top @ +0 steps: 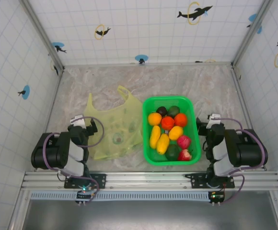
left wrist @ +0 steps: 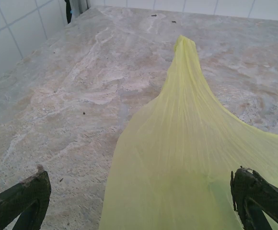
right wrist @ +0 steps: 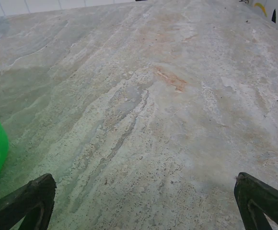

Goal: Place the fake fruits into the plastic bag and tie a complex knot

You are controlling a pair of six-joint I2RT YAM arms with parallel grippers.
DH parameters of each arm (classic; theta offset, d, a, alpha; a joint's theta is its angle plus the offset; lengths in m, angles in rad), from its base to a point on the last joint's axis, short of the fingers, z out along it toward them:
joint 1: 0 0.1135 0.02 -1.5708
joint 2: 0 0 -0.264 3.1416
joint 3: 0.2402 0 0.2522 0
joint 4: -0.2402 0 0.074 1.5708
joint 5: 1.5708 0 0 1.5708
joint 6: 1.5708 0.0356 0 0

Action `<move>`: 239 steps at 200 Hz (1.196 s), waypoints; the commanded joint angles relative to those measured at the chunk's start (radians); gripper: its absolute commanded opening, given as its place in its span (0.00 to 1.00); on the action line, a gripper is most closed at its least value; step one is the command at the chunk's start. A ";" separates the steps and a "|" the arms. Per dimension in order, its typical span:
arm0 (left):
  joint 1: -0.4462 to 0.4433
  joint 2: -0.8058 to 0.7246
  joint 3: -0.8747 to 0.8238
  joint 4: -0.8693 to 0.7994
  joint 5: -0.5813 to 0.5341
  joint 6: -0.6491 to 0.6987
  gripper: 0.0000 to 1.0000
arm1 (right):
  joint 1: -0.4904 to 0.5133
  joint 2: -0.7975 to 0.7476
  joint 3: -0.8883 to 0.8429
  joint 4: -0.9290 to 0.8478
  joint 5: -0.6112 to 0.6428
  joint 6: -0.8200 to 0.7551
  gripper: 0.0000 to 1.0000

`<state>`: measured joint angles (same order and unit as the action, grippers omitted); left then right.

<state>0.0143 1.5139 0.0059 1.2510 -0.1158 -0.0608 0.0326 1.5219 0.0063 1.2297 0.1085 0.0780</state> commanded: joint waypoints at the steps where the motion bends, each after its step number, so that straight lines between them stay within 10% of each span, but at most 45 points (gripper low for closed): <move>1: 0.005 -0.002 -0.003 0.022 0.012 -0.006 0.98 | 0.000 -0.002 0.000 0.018 0.001 -0.007 0.98; 239: -0.004 -0.028 0.017 -0.034 0.005 0.001 0.98 | -0.014 -0.078 -0.005 -0.041 0.106 0.054 0.98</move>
<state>0.0139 1.5127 0.0063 1.2484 -0.1127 -0.0608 0.0242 1.5124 0.0063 1.2224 0.1249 0.0917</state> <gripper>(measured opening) 0.978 0.982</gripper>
